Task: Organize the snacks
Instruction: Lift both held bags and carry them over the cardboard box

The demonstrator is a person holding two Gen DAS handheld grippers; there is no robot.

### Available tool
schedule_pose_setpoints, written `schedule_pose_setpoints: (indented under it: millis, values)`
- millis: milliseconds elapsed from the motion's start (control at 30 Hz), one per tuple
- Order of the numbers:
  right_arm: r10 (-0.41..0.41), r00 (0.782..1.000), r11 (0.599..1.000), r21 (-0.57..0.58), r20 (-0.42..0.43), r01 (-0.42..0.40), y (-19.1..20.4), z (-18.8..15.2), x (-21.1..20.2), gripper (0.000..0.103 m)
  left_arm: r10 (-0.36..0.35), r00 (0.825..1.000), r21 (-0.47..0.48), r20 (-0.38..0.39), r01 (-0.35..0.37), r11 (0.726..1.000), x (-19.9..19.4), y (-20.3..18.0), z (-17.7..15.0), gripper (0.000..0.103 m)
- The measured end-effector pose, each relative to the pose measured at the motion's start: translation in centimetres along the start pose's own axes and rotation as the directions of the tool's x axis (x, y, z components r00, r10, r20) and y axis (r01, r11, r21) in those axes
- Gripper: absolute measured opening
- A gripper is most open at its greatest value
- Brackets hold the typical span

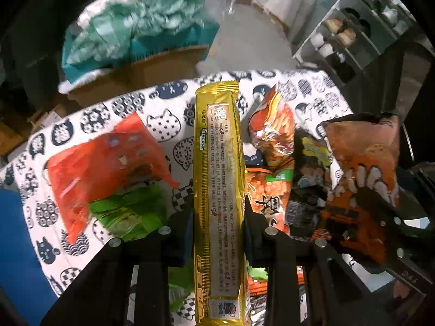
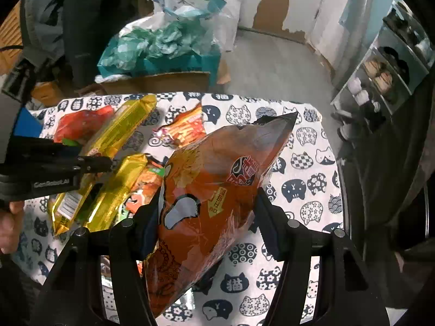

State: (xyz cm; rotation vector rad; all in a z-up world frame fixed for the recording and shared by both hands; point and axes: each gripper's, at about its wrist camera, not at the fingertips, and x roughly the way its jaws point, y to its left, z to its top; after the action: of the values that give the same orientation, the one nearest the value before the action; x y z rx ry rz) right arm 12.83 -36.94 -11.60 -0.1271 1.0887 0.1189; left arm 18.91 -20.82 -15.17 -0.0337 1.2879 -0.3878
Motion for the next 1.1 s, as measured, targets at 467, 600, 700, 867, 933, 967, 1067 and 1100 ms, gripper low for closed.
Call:
schedule_pose_setpoints:
  millis: [467, 600, 700, 867, 933, 967, 1067, 1100]
  values:
    - [-0.006, 0.999, 0.998, -0.068, 0.053, 0.01, 2.8, 0.4, -3.4, 0.062, 0.152, 0.979, 0.122, 0.138, -0.169, 0.978, -8.2, 0.4, -4.1, 0.03]
    - [-0.014, 0.997, 0.994, -0.104, 0.073, 0.021, 4.0, 0.4, -4.5, 0.062, 0.198, 0.965, 0.138, 0.173, -0.223, 0.965, -10.5, 1.4, -5.6, 0.03]
    - [-0.013, 0.996, 0.991, -0.133, 0.089, 0.025, 5.1, 0.3, -5.2, 0.062, 0.208, 0.96, 0.132, 0.186, -0.234, 0.963, -12.3, 2.5, -6.9, 0.03]
    - [-0.009, 0.996, 0.984, -0.179, 0.093, 0.026, 6.9, -0.1, -5.7, 0.062, 0.232, 0.951, 0.119, 0.207, -0.26, 0.958, -15.1, 4.6, -9.0, 0.03]
    - [-0.003, 0.996, 0.98, -0.197, 0.093, 0.022, 7.8, -0.1, -6.0, 0.062, 0.236, 0.949, 0.108, 0.211, -0.263, 0.959, -16.0, 5.6, -9.7, 0.03]
    - [0.0, 0.995, 0.979, -0.203, 0.095, 0.019, 8.2, -0.1, -6.1, 0.062, 0.242, 0.946, 0.103, 0.215, -0.268, 0.958, -16.5, 6.1, -10.0, 0.03]
    - [0.023, 0.995, 0.974, -0.224, 0.1, 0.0, 9.6, 0.0, -6.5, 0.062, 0.279, 0.928, 0.081, 0.245, -0.307, 0.948, -18.4, 7.7, -11.1, 0.03]
    - [0.031, 0.994, 0.973, -0.232, 0.101, -0.007, 10.0, 0.0, -6.6, 0.062, 0.288, 0.923, 0.072, 0.255, -0.315, 0.946, -19.1, 8.3, -11.4, 0.03]
